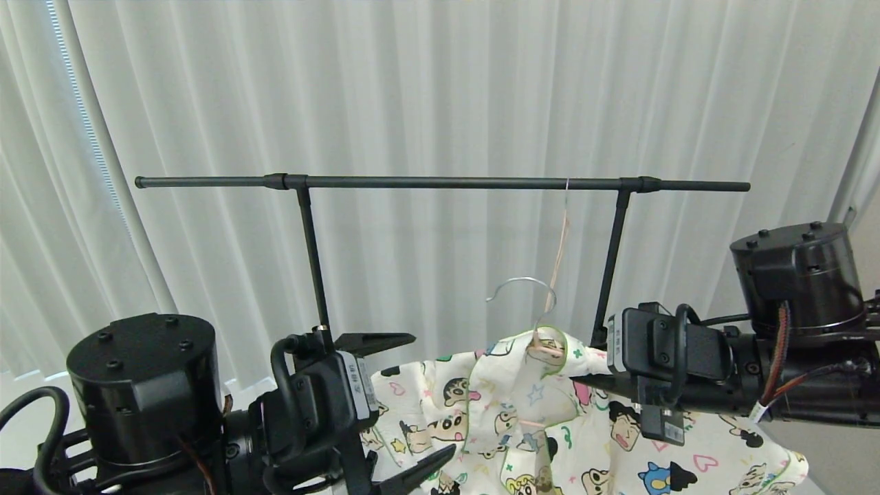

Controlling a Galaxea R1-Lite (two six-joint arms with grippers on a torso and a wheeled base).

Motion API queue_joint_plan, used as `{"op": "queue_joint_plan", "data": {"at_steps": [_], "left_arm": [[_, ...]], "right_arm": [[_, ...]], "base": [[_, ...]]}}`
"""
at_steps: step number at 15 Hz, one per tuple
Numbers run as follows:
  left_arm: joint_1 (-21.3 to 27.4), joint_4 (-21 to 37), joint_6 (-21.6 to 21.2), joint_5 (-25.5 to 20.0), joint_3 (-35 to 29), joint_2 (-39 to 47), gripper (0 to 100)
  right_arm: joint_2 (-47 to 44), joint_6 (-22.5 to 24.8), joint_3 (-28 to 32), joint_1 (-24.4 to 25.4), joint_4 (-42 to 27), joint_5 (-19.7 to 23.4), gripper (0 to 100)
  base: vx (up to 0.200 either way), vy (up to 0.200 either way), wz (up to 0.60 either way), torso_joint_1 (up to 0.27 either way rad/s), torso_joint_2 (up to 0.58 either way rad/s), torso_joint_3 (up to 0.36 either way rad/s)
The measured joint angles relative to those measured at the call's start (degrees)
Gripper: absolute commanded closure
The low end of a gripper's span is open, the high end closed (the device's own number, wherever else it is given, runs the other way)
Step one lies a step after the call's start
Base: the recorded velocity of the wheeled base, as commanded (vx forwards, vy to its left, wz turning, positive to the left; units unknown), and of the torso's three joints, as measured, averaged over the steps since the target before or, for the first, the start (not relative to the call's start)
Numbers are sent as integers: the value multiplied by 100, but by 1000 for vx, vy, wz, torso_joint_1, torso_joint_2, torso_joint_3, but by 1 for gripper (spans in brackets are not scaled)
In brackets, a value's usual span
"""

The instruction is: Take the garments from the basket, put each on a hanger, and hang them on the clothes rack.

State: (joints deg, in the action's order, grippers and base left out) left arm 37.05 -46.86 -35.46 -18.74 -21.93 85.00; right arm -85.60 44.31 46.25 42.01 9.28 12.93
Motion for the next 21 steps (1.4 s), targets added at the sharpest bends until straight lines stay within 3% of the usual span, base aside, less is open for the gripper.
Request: {"op": "queue_joint_plan", "data": {"at_steps": [6,10,12,13,18,21], "left_arm": [[-1776,6,144,-45,805,149,0],[-2316,1,148,-83,818,510,0],[-2413,4,145,-435,802,621,0],[-2432,4,144,-534,802,651,100],[-2650,4,126,-507,801,755,100],[-3212,4,115,-433,801,791,100]], "right_arm": [[272,119,11,-69,16,99,100],[390,453,0,-37,11,301,100],[407,468,7,7,27,305,100],[412,471,7,29,27,305,100],[427,455,0,40,29,294,100],[451,446,-6,-61,29,285,100]], "base": [[0,0,0,0,0,0],[0,0,0,0,0,0],[0,0,0,0,0,0],[0,0,0,0,0,0],[0,0,0,0,0,0],[0,0,0,0,0,0]]}}
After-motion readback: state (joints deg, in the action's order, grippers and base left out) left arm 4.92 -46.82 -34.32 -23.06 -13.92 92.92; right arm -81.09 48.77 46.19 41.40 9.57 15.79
